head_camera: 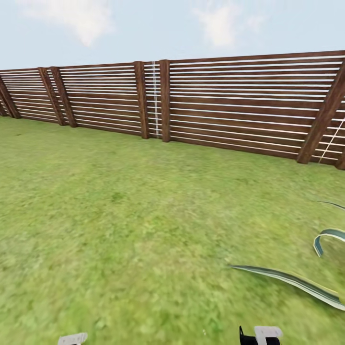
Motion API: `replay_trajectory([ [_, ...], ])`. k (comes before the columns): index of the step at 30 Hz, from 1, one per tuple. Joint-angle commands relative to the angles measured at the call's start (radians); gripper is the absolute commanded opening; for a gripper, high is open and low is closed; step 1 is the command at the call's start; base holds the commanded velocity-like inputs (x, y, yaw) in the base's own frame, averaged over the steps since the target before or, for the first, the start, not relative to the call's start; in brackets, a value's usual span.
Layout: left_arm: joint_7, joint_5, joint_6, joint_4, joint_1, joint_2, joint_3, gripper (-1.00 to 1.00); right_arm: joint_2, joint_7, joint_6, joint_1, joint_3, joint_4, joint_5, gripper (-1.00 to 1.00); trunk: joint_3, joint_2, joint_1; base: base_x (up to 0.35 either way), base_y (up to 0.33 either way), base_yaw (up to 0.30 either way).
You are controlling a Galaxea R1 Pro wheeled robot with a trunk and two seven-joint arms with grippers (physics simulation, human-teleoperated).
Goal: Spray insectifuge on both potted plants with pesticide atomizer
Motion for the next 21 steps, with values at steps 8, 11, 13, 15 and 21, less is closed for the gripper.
replay_trajectory([
  [8, -0.01, 0.009, -0.001, 0.0, -0.001, 0.0, 0.005, -1.0, 0.0, -0.006, -0.002, -0.001, -0.004, 0.001, 0.011, 1.0, -0.001, 0.0, 0.0, 0.313, 0.145, 0.0],
  [11, -0.01, 0.009, -0.001, 0.0, -0.001, 0.0, 0.005, -1.0, 0.0, -0.006, -0.002, -0.001, -0.004, 0.001, 0.011, 1.0, -0.001, 0.0, 0.0, 0.313, 0.145, 0.0],
  [13, -0.01, 0.009, -0.001, 0.0, -0.001, 0.0, 0.005, -1.0, 0.0, -0.006, -0.002, -0.001, -0.004, 0.001, 0.011, 1.0, -0.001, 0.0, 0.0, 0.313, 0.146, 0.0],
  [15, -0.01, 0.009, -0.001, 0.0, -0.001, 0.0, 0.005, -1.0, 0.0, -0.006, -0.002, 0.0, -0.004, 0.001, 0.011, 1.0, -0.001, 0.0, 0.0, 0.313, 0.154, 0.0],
  [21, -0.011, 0.009, -0.001, 0.0, -0.001, 0.0, 0.005, -1.0, 0.0, -0.005, -0.003, -0.001, -0.003, 0.001, 0.011, 1.0, -0.001, 0.0, 0.0, 0.313, 0.161, 0.0],
])
